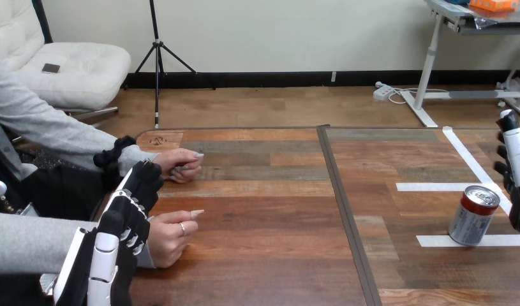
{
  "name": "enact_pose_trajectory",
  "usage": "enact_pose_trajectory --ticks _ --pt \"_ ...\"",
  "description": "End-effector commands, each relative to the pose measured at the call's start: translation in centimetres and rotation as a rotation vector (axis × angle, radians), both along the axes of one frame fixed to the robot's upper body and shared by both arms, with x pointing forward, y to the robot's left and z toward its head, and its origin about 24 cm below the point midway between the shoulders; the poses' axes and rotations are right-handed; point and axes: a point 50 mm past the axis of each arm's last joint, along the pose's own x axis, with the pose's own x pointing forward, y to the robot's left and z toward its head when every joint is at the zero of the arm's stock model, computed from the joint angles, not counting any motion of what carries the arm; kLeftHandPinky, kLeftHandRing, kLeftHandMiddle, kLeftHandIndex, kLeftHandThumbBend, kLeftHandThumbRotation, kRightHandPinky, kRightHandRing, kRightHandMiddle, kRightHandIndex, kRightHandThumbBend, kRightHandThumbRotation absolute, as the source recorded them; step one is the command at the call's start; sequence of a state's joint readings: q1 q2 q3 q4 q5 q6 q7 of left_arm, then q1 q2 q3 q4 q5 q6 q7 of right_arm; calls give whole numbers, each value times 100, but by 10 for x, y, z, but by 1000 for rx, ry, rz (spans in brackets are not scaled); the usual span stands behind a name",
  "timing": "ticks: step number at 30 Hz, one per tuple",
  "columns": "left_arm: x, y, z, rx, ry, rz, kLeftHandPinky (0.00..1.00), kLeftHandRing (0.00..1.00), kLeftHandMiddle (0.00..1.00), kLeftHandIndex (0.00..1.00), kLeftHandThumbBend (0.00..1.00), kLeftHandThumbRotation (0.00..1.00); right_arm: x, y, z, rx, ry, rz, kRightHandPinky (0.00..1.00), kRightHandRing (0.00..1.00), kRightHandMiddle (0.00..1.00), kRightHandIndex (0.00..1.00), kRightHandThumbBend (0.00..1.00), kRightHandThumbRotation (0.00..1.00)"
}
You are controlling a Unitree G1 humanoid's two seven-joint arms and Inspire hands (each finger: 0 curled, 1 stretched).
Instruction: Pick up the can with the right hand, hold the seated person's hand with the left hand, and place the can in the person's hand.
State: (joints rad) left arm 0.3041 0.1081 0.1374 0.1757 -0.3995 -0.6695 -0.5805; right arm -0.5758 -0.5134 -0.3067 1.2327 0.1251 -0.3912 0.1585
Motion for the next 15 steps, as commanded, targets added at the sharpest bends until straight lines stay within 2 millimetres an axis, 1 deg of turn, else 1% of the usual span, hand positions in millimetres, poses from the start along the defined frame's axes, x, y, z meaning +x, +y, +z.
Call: enact_pose_trajectory --ticks 1,3,9,12,13,15 --pt "12 0 11 11 -65 -11 100 96 94 93 58 100 17 -6 34 -54 -89 -8 100 100 99 98 95 90" --pt "12 0 11 12 -63 -11 100 96 94 93 58 100 16 -6 33 -62 -80 -20 100 100 99 98 96 89" --pt "12 0 11 12 -60 -14 100 95 94 93 58 100 14 -9 29 -106 -40 -48 100 100 99 96 90 86" --pt "12 0 11 15 -59 -16 100 95 94 93 58 100 13 -10 28 -125 -20 -61 100 100 99 96 89 83" --pt "12 0 11 16 -59 -17 100 95 94 93 58 100 13 -10 27 -131 -15 -64 99 100 100 96 91 80" --pt "12 1 11 20 -59 -17 100 95 94 93 58 100 12 -11 26 -148 -4 -70 98 100 100 96 93 78"
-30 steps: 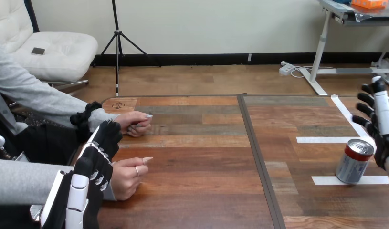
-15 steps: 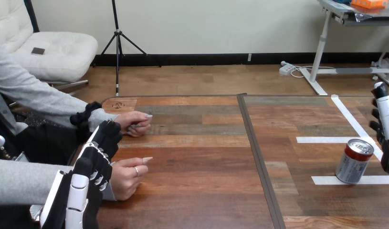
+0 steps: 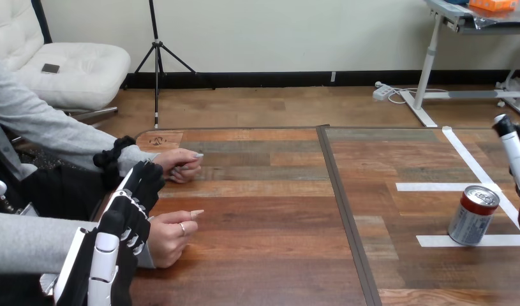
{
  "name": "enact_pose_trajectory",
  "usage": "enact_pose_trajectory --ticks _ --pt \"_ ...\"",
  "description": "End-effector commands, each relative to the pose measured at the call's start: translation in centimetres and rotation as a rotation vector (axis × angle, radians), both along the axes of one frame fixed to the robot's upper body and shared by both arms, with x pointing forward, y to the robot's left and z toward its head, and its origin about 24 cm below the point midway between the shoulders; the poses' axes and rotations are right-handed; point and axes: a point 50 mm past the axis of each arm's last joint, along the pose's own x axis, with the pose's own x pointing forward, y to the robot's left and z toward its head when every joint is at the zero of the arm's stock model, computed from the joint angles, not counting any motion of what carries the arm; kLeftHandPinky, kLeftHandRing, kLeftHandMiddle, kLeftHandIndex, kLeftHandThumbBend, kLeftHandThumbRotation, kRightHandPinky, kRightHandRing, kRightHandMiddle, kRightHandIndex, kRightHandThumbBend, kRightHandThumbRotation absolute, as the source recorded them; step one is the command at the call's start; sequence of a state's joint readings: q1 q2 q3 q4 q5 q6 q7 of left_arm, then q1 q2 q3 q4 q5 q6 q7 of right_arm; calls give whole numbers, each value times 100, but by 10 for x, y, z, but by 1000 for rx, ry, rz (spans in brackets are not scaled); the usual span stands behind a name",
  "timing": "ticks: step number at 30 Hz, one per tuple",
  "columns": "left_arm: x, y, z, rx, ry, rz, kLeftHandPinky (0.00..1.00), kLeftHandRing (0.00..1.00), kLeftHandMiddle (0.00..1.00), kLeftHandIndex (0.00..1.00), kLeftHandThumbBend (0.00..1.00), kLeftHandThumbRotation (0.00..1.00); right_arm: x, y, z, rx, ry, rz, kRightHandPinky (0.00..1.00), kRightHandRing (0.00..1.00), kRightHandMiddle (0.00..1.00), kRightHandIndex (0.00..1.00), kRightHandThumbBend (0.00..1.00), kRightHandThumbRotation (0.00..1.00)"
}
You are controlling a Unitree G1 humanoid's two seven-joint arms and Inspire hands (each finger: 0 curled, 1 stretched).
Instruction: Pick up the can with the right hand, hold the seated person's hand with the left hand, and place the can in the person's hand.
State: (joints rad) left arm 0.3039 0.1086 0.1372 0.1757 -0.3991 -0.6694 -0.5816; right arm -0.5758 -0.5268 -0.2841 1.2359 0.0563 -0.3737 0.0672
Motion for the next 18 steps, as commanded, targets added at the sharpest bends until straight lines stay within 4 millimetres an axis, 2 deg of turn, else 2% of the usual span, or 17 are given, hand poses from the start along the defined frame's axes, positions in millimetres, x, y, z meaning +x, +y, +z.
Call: enact_pose_trajectory --ticks 1,7,18 --pt "12 1 11 20 -59 -16 100 95 94 93 58 100 13 -7 26 -74 -44 -16 97 100 100 96 94 76" --pt "12 1 12 23 -58 -17 100 95 94 93 59 100 11 -7 22 -69 -32 -21 94 99 99 96 99 64" --pt "13 1 13 23 -60 -21 100 95 94 93 58 100 6 -7 13 -19 -1 -18 90 97 98 98 100 46"
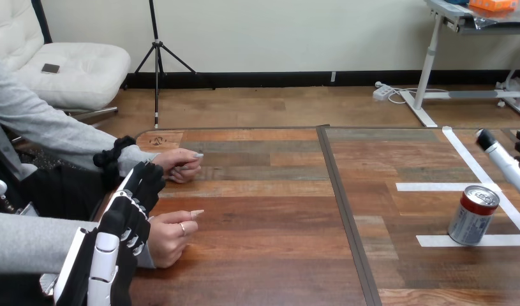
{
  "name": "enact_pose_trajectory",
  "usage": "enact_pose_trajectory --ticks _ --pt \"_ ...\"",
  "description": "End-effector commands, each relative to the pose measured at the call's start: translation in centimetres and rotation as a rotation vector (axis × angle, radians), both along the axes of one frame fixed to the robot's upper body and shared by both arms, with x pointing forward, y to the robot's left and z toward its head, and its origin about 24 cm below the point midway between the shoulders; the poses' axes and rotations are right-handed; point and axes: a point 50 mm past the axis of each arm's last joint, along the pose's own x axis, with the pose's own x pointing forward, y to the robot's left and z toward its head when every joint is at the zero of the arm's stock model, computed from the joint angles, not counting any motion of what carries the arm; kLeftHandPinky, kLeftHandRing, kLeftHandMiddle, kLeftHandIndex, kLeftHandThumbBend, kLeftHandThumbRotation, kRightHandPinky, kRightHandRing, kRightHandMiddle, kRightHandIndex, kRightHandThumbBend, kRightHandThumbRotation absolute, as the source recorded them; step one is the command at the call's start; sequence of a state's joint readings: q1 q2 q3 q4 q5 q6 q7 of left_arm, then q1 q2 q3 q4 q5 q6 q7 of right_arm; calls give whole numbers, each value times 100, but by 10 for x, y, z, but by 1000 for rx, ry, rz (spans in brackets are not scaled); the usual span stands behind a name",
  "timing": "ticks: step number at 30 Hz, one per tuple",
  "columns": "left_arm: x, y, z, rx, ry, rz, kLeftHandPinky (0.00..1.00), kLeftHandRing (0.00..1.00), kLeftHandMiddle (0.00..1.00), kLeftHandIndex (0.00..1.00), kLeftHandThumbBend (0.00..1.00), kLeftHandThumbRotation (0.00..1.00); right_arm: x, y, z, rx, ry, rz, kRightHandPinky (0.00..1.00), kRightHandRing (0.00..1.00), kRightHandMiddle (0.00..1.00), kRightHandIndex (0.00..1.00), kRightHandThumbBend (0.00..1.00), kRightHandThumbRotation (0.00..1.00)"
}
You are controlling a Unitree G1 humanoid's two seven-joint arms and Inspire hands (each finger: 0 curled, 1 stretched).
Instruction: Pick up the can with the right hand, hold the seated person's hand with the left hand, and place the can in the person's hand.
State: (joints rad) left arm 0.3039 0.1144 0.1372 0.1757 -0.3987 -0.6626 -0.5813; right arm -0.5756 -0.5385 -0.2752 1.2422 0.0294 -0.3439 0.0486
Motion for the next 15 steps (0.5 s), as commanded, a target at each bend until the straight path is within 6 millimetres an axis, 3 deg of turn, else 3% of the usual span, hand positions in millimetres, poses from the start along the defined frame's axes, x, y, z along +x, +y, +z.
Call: enact_pose_trajectory --ticks 1,15 --pt "13 1 13 18 -68 -19 100 95 94 93 58 100 8 -3 14 11 -44 -3 90 96 98 98 100 45" --pt "13 2 13 26 -69 -34 100 95 93 92 59 100 4 -1 5 20 -1 11 96 98 98 99 100 31"
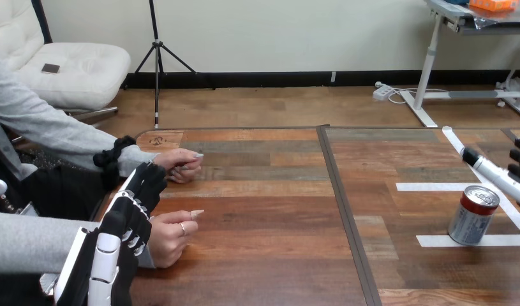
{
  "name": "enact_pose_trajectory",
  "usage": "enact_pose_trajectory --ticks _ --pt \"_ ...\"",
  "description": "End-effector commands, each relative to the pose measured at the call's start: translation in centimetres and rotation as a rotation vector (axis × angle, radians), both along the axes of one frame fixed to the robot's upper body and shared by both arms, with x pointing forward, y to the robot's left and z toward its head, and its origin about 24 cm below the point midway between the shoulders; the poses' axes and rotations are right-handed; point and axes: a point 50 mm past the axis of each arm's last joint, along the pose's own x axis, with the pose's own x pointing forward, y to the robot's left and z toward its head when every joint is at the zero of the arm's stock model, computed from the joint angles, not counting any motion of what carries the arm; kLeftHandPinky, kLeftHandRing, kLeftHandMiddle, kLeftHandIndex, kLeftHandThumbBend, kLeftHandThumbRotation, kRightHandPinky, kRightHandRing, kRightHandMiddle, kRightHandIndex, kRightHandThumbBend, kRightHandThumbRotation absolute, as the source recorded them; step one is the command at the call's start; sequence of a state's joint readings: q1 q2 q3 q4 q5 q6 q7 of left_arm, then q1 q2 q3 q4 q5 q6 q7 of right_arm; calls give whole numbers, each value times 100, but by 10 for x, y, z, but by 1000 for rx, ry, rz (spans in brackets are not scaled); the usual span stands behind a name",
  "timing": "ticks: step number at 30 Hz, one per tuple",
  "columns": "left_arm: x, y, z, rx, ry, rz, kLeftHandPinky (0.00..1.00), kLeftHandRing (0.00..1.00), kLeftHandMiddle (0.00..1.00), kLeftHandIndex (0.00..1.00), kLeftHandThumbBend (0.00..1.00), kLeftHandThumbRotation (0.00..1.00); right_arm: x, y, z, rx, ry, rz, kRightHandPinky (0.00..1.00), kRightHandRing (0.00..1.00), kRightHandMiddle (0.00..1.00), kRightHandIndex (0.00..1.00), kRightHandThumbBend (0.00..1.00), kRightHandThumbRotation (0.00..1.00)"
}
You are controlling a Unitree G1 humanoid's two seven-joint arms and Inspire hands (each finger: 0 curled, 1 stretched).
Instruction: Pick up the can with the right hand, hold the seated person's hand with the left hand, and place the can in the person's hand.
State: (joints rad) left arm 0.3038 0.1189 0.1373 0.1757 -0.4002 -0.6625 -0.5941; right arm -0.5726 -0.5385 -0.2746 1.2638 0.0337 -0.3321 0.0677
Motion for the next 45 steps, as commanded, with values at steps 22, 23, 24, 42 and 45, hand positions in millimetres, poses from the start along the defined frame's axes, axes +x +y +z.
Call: enact_pose_trajectory --ticks 22,23,24,42,45 --pt "11 1 19 27 -64 -7 100 95 93 92 57 100 3 6 -4 -19 41 37 93 97 98 100 100 21" --pt "11 1 19 27 -64 -7 100 95 93 92 57 100 2 7 -4 -18 43 38 93 97 98 100 100 21" --pt "11 1 19 28 -64 -6 100 95 93 92 57 100 2 7 -5 -9 44 41 93 97 98 100 100 21" --pt "11 -1 21 26 -63 13 100 95 91 90 57 100 -1 12 -16 5 102 57 99 100 99 100 100 14" --pt "11 -1 21 23 -65 11 100 94 91 90 56 100 -1 13 -17 2 116 53 98 99 98 99 100 12"
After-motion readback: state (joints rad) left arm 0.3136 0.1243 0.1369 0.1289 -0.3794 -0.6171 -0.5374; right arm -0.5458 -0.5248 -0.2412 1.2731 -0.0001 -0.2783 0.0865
